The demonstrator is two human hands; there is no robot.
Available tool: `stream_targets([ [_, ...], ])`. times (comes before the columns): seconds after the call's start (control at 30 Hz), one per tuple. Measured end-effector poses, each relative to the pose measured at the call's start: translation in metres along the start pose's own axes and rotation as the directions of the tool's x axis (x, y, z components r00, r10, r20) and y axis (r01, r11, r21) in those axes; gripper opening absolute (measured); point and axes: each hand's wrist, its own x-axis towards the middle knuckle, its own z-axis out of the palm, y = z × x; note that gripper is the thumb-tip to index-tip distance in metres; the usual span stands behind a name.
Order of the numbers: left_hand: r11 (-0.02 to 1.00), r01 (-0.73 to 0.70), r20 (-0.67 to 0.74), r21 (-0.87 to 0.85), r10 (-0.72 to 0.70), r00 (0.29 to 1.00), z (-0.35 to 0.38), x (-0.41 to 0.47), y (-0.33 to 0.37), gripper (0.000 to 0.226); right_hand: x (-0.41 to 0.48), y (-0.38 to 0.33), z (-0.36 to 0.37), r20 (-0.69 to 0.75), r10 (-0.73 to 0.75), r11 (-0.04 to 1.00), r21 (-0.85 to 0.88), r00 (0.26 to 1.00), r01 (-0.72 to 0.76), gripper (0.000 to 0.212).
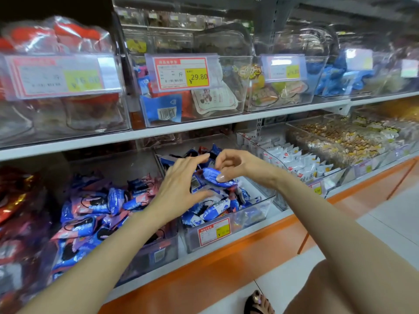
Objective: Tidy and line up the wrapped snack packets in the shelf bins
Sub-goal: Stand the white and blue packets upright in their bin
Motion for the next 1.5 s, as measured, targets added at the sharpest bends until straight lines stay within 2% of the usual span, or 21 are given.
stream_targets([
  [0.07,1.0,-0.011,-0.055,-0.011,0.011,0.998,0.001,0.002,0.002,0.047,0.003,0.001,0.005,0.033,-0.024,0.999,0.029,0.999,0.023,0.015],
  [0.13,0.999,-0.012,-0.099,0.047,0.017,0.995,0.0,0.003,-0.001,0.035,0.005,0.007,0.0,-0.033,-0.026,0.999,0.022,0.999,0.027,0.006],
  [0.2,0.997,0.02,-0.111,0.071,-0.012,0.994,-0.003,0.003,-0.004,0.034,0.005,0.023,-0.01,-0.109,0.0,0.989,-0.145,0.994,-0.016,0.008],
  [0.23,0.997,0.039,-0.111,0.066,-0.031,0.993,-0.004,0.002,-0.006,0.033,0.006,0.033,-0.014,-0.094,0.038,0.952,-0.299,0.995,-0.065,0.014],
  [0.3,0.997,0.053,-0.1,0.055,-0.047,0.994,-0.005,0.0,-0.008,0.033,0.008,0.055,-0.016,-0.001,0.169,0.798,-0.587,0.986,-0.138,0.026],
  [0.37,0.998,0.062,-0.086,0.011,-0.061,0.994,-0.007,-0.002,-0.011,0.033,0.011,0.068,-0.014,0.039,0.246,0.638,-0.759,0.969,-0.132,0.035],
  [0.43,0.997,0.062,-0.068,-0.043,-0.065,0.996,-0.008,-0.003,-0.013,0.033,0.012,0.071,-0.01,0.043,0.254,0.538,-0.836,0.966,-0.104,0.039],
  [0.57,0.996,0.063,0.003,-0.066,-0.063,0.998,-0.009,-0.003,-0.019,0.034,0.015,0.076,-0.004,0.072,0.201,0.482,-0.875,0.977,-0.034,0.034],
  [0.67,0.996,0.068,0.019,-0.055,-0.067,0.998,-0.009,-0.004,-0.018,0.036,0.016,0.079,-0.004,0.063,0.147,0.495,-0.869,0.987,-0.018,0.022],
  [0.73,0.995,0.089,0.004,-0.05,-0.089,0.996,-0.01,-0.004,-0.016,0.034,0.015,0.077,-0.01,0.008,0.07,0.597,-0.801,0.997,-0.036,0.012],
  [0.77,0.995,0.087,-0.009,-0.052,-0.087,0.996,-0.01,-0.004,-0.015,0.033,0.012,0.073,-0.015,-0.063,0.03,0.708,-0.703,0.998,-0.066,0.007],
  [0.83,0.999,0.019,-0.023,-0.034,-0.019,1.0,-0.009,-0.003,-0.015,0.033,0.004,0.059,-0.022,-0.229,0.006,0.936,-0.341,0.973,-0.086,0.008],
  [0.87,0.999,-0.024,-0.019,-0.026,0.024,1.0,-0.007,-0.002,-0.015,0.033,0.0,0.051,-0.026,-0.301,-0.013,0.984,-0.174,0.954,-0.041,0.009],
  [0.97,0.997,-0.048,0.004,-0.054,0.048,0.999,-0.001,0.0,-0.01,0.028,-0.003,0.033,-0.03,-0.468,-0.079,0.992,0.054,0.88,0.118,0.011],
  [1.03,0.996,-0.039,0.011,-0.075,0.04,0.999,0.004,0.001,-0.006,0.029,-0.001,0.024,-0.026,-0.446,-0.076,0.978,0.142,0.892,0.155,0.015],
  [1.2,0.99,-0.016,-0.019,-0.137,0.013,1.0,0.002,-0.002,0.001,0.03,0.003,0.018,-0.009,-0.242,-0.082,0.984,0.132,0.967,0.116,0.01],
  [1.27,0.991,0.002,-0.043,-0.133,-0.008,0.999,-0.003,-0.007,-0.002,0.033,0.004,0.019,-0.01,-0.265,-0.065,0.984,0.145,0.962,0.106,0.006],
  [1.3,0.993,0.023,-0.048,-0.12,-0.029,0.998,-0.007,-0.01,-0.005,0.035,0.004,0.022,-0.011,-0.282,-0.052,0.992,0.099,0.958,0.083,0.007],
  [1.33,0.994,0.041,-0.054,-0.099,-0.046,0.997,-0.011,-0.013,-0.008,0.037,0.005,0.027,-0.012,-0.27,-0.036,0.998,0.034,0.962,0.047,0.011],
  [1.4,0.997,0.059,-0.083,-0.04,-0.062,0.995,-0.02,-0.02,-0.015,0.04,0.007,0.039,-0.007,-0.13,0.014,0.987,-0.158,0.991,-0.035,0.026],
  [1.5,0.994,0.109,-0.19,0.024,-0.103,0.976,-0.034,-0.033,-0.025,0.053,0.014,0.054,0.008,0.102,0.093,0.825,-0.564,0.99,-0.019,0.058],
])
